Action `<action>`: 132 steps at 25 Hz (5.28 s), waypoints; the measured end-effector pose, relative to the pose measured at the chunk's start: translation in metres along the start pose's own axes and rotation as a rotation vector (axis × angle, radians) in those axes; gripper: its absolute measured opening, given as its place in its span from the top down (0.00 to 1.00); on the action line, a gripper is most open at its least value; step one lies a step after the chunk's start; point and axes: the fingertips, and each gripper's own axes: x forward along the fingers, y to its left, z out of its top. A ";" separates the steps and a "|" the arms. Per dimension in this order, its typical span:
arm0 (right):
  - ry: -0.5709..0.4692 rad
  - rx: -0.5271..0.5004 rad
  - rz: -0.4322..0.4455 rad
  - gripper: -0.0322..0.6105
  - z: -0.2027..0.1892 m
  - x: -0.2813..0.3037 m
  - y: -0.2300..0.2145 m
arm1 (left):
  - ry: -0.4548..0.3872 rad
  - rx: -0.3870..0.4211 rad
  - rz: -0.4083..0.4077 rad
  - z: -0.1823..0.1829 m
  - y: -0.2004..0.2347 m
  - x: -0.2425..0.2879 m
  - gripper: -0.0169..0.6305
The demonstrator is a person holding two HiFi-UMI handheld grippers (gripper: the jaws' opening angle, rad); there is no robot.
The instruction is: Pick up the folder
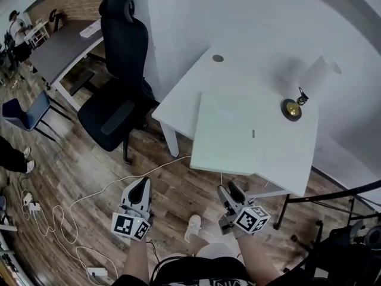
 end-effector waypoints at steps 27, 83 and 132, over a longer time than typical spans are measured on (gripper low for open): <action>-0.112 0.429 0.005 0.42 0.013 0.051 -0.029 | 0.117 -0.051 -0.120 -0.036 -0.009 0.094 0.95; -0.415 0.737 0.078 0.47 0.037 0.102 -0.067 | 0.218 -0.082 -0.169 -0.088 0.018 0.098 0.95; -0.338 0.226 0.055 0.49 0.160 0.027 -0.011 | 0.080 -0.015 -0.220 0.005 -0.005 0.125 0.95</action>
